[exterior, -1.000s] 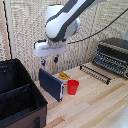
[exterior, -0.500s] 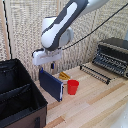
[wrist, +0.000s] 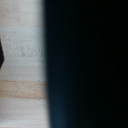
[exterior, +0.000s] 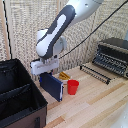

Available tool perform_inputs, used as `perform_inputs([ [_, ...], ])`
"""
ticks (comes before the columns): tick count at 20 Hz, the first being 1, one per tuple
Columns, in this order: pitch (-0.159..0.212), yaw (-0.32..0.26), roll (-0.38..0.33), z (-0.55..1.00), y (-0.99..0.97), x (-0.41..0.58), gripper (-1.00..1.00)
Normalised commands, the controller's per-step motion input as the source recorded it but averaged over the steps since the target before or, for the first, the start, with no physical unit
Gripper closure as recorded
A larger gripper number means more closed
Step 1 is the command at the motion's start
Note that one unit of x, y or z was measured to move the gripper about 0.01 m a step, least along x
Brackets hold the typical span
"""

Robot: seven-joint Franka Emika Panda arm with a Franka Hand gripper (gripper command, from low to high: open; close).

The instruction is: Please shift your gripper toward the book. Carefully hold the book with your gripper. Gently transport the book using your gripper to the caddy's front section. Safely let the book go into the caddy's front area.

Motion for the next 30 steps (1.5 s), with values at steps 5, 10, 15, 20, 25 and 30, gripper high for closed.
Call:
perform_inputs([
  [5,0.008,-0.002,-0.004,-0.01,-0.02,0.015,1.0],
  [10,0.0,0.019,0.0,0.0,0.0,0.002,1.0],
  [15,-0.001,0.0,0.0,0.0,0.05,0.038,1.0],
  [20,0.0,0.002,0.0,0.0,0.02,0.036,1.0],
  [25,0.0,-0.03,0.004,0.11,0.07,0.116,1.0],
  [30,0.018,-0.175,0.066,0.69,0.12,0.188,1.0],
])
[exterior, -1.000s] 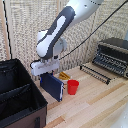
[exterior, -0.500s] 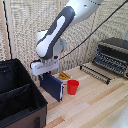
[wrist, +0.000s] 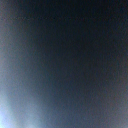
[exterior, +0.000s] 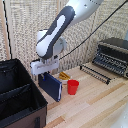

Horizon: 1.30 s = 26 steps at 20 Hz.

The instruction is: Please shift your gripper toward the book. Carefully hold the book with your gripper. Gently transport the book using your gripper to the caddy's front section. Safely let the book go into the caddy's front area.

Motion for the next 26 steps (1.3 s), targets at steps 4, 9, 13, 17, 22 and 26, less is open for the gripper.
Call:
perform_inputs([
  [4,0.04,-0.21,0.038,0.9,0.0,0.131,1.0],
  [9,0.086,-0.173,0.0,0.96,0.0,0.138,1.0],
  [13,0.11,-0.158,0.0,0.93,0.0,0.098,1.0],
  [17,0.118,-0.167,0.0,0.89,0.0,0.04,1.0],
  [22,0.01,-0.244,0.004,0.84,0.03,-0.102,1.0],
  [26,-0.015,-0.264,0.0,0.85,0.05,-0.144,1.0],
])
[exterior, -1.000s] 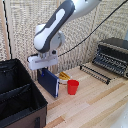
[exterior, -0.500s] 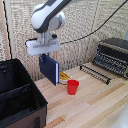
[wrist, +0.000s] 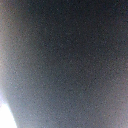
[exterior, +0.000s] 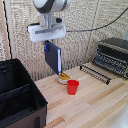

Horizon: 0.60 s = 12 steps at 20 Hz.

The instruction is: Please shift your gripper toward the book. Carefully hold the book with your gripper. Gently transport the book using your gripper to the caddy's front section. Safely let the book go into the caddy's front area.

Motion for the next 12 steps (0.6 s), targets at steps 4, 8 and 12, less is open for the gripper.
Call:
perform_inputs([
  [4,-0.04,-0.28,0.0,0.86,0.1,-0.091,1.0],
  [8,-0.051,-0.297,-0.012,0.82,0.15,-0.026,1.0],
  [12,-0.032,-0.321,-0.01,0.43,0.24,0.0,1.0],
])
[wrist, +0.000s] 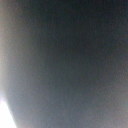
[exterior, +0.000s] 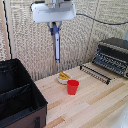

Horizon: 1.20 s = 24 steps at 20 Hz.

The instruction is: Please shift your gripper toward the book. Carefully hold the book with your gripper. Gently transport the book using your gripper to the caddy's front section. Safely let the book go into the caddy's front area.

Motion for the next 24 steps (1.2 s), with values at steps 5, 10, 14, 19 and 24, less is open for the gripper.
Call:
perform_inputs([
  [5,-0.009,-0.254,-0.011,0.05,0.54,0.0,1.0],
  [10,0.0,-0.229,-0.007,0.0,0.61,0.0,1.0],
  [14,0.0,-0.213,0.0,0.15,0.58,-0.001,1.0],
  [19,-0.001,-0.222,0.0,0.18,0.57,-0.001,1.0],
  [24,-0.004,-0.225,0.0,0.17,0.57,0.0,1.0],
])
